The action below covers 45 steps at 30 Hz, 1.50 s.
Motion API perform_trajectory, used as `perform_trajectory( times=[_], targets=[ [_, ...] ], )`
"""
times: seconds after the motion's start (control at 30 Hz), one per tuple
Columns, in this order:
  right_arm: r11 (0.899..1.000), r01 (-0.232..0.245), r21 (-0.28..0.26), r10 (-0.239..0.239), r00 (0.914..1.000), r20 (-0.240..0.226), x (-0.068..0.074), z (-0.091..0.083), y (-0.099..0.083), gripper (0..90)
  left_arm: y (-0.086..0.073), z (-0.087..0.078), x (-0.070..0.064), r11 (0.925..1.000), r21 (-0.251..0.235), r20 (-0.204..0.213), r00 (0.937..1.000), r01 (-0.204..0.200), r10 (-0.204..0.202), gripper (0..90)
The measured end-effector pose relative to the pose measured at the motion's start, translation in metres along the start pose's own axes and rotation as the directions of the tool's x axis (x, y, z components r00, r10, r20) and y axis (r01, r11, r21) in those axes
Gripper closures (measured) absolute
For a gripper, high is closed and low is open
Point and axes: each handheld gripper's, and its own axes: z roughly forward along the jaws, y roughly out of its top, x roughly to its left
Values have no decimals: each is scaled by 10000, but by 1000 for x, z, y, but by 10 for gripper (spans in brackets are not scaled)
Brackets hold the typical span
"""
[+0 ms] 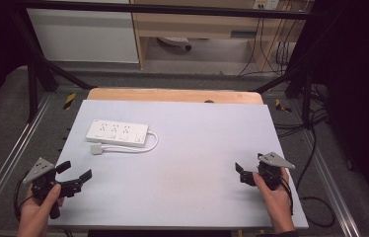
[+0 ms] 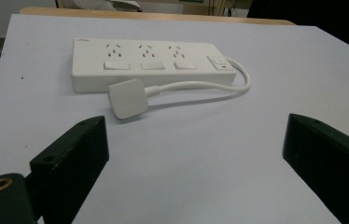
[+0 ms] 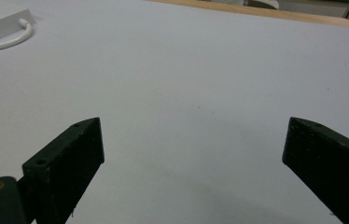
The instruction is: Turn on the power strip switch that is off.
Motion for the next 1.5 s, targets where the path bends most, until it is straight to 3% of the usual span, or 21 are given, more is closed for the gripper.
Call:
perform_trajectory(
  times=[0.17,0.4,0.53,1.33,1.5],
  targets=[
    [9997,26,-235,-28,10000,-95,2,0,2,58,0,-1,0,10000,-82,60,10000,14,-13,70],
    [9997,-78,248,85,9995,-298,3,2,3,57,1,-1,0,10000,-54,143,9999,61,-60,70],
    [9987,-135,488,158,9987,-476,5,2,5,53,2,-2,-1,10000,-42,-29,10000,67,-67,73],
    [9955,487,819,-432,9968,-675,18,0,3,38,13,-4,-10,9978,-648,172,9998,113,-102,64],
    [9946,583,861,-526,9964,-670,18,1,3,39,21,-5,-15,9964,-838,77,9999,-88,95,64]
  ],
)
